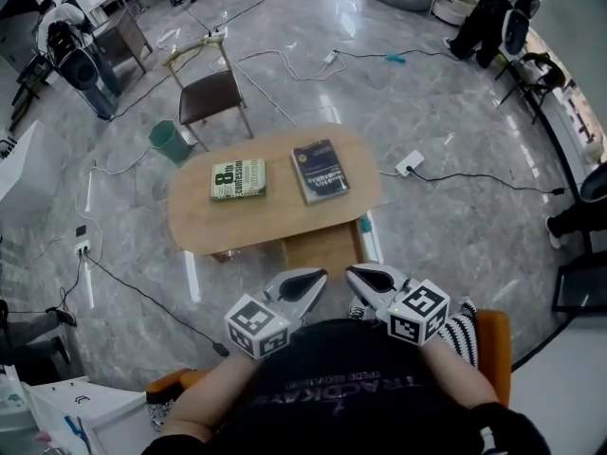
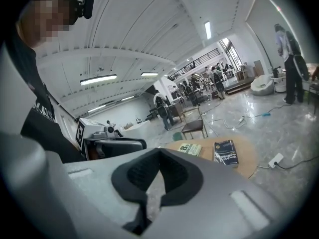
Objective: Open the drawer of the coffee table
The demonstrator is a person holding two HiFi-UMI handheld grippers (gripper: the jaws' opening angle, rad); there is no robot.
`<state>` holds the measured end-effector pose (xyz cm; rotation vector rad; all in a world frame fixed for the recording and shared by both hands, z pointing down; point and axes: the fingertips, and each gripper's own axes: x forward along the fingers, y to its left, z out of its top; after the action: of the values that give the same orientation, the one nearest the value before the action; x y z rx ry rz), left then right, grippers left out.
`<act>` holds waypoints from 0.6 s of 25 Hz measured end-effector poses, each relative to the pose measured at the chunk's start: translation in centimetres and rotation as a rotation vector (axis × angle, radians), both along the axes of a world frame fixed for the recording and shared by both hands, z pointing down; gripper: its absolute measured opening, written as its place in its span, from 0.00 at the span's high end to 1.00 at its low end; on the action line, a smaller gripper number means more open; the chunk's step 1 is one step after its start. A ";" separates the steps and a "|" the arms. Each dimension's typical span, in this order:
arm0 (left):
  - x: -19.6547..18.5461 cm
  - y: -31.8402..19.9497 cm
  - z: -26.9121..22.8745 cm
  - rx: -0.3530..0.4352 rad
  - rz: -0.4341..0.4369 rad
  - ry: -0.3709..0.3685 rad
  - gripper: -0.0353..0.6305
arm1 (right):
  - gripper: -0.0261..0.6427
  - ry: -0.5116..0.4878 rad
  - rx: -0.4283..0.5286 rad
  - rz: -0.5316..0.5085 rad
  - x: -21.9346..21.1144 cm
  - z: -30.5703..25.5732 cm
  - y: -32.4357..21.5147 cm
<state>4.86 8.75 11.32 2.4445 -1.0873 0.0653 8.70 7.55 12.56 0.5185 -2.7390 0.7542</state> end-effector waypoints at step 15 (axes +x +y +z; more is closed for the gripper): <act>0.6 2.2 -0.4 0.022 0.006 -0.008 0.94 | 0.96 0.000 0.020 -0.024 0.0 -0.3 2.3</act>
<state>5.45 10.97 10.89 2.4691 -1.0902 0.0653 8.68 9.82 12.24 0.4888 -2.7508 0.7215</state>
